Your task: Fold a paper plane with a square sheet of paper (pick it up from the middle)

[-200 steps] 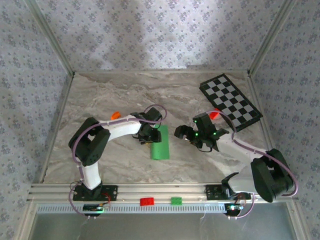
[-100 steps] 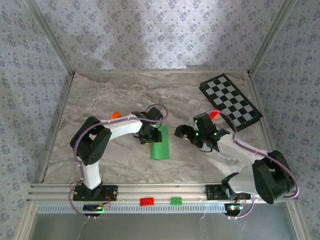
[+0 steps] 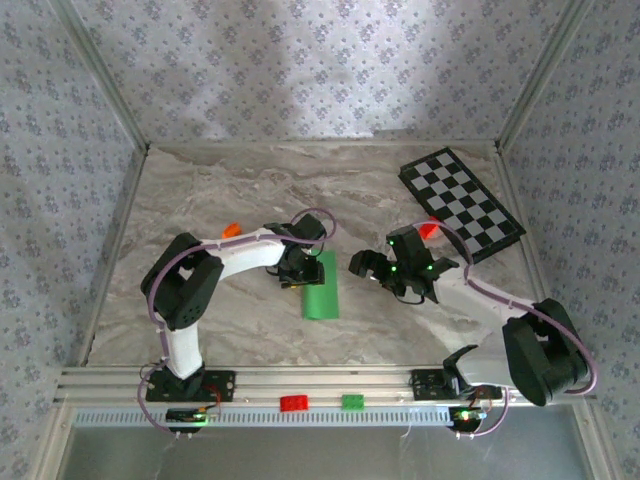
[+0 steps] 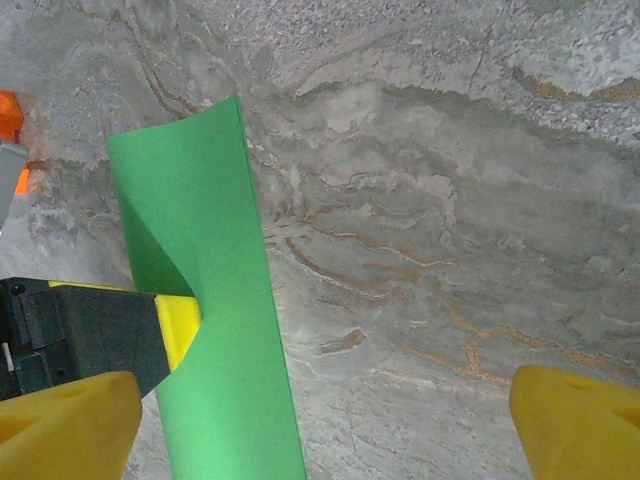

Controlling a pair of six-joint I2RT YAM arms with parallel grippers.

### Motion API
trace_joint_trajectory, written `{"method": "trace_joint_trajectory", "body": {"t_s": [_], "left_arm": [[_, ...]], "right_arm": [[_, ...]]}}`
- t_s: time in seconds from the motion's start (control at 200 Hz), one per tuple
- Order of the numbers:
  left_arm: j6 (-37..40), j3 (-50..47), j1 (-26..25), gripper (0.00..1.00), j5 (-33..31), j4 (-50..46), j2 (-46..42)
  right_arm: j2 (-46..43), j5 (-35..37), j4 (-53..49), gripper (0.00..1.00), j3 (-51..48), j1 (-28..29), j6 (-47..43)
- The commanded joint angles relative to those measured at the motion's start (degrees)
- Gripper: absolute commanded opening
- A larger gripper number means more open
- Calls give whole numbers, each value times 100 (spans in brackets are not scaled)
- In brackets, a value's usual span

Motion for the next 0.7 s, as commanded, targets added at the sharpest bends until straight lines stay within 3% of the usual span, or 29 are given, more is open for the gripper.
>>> {"method": "trace_joint_trajectory", "body": {"t_s": [0.0, 0.475, 0.695], "left_arm": [[96, -202, -36, 60, -27, 605, 589], [290, -290, 21, 48, -37, 596, 433], [362, -334, 94, 48, 36, 644, 413]], "right_arm": [[95, -82, 21, 95, 11, -19, -76], [253, -123, 74, 93, 17, 8, -96], [277, -121, 82, 94, 20, -1, -102]]}}
